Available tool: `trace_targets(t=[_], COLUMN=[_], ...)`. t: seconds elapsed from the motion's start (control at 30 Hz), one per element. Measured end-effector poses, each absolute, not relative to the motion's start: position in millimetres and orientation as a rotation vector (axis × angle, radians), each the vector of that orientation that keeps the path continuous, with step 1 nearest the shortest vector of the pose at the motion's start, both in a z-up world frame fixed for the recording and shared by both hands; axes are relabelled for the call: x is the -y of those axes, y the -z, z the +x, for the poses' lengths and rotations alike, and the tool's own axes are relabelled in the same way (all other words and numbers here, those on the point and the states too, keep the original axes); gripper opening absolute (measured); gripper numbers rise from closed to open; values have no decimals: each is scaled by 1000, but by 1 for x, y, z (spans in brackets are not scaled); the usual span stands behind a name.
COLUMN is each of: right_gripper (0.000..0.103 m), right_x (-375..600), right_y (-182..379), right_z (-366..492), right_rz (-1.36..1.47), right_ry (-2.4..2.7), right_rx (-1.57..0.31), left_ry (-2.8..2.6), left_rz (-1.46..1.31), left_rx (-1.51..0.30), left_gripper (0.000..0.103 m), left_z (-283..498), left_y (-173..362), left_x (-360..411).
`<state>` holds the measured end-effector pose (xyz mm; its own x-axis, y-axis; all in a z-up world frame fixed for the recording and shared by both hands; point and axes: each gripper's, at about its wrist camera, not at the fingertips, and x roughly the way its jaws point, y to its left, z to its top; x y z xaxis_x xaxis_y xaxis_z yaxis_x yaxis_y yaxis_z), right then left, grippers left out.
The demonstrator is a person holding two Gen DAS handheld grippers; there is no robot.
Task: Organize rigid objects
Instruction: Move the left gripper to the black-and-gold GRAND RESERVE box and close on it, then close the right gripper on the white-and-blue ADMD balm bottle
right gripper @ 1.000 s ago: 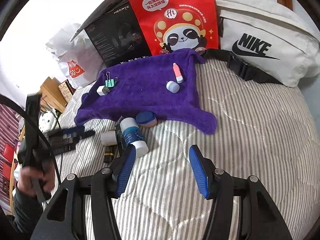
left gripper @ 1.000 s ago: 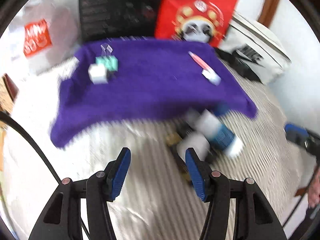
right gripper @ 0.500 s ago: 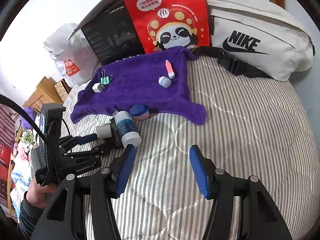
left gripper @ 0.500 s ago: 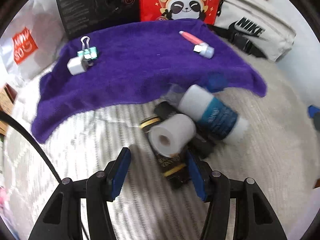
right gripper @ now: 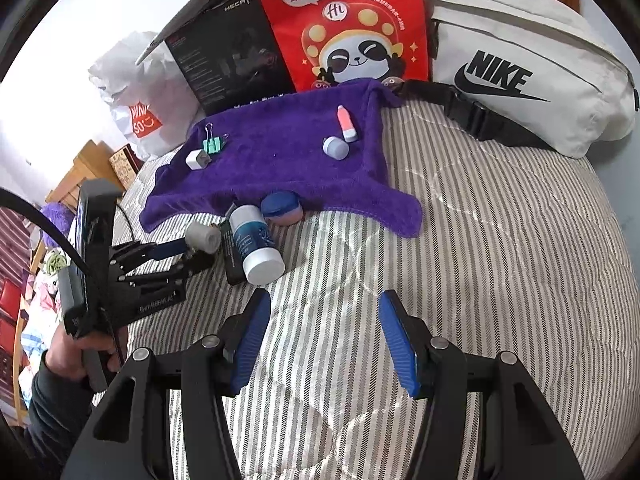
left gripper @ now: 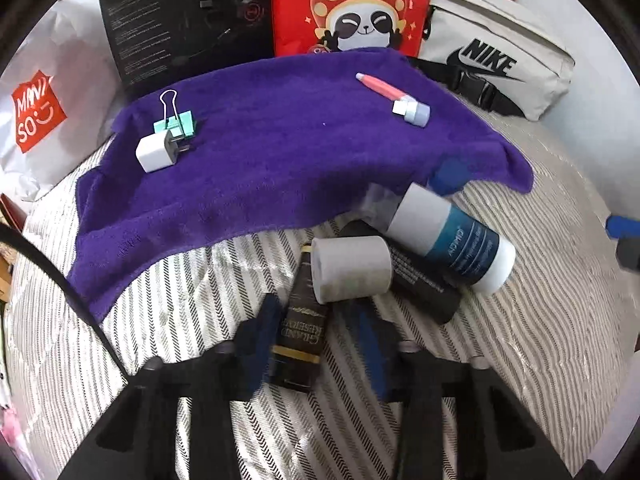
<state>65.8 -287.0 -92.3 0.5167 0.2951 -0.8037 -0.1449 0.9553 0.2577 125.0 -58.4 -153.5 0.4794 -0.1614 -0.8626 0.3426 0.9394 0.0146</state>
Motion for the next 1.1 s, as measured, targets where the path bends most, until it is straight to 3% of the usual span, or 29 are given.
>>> trace_targets(t=[0.33,0.57,0.63,1.1], right_gripper=[56,56,56,53], right_x=[278,260,255,212], right_y=[97,102,102,107], right_z=[69,74,74,102], right_rz=[143,109,95,-32], right_ry=[-281,-305,-321,-410], right_rx=[-1015,-1037,-1039,-986], left_ry=[183,220,226,193], left_rz=[61,132,114,73], left_rx=[-1048,-1039,-1041,-933], left_gripper=[25,28,24,24], left_z=[102,103,103,82], left_y=[151,153,152,155], left_x=[-6,-2,-7,-16])
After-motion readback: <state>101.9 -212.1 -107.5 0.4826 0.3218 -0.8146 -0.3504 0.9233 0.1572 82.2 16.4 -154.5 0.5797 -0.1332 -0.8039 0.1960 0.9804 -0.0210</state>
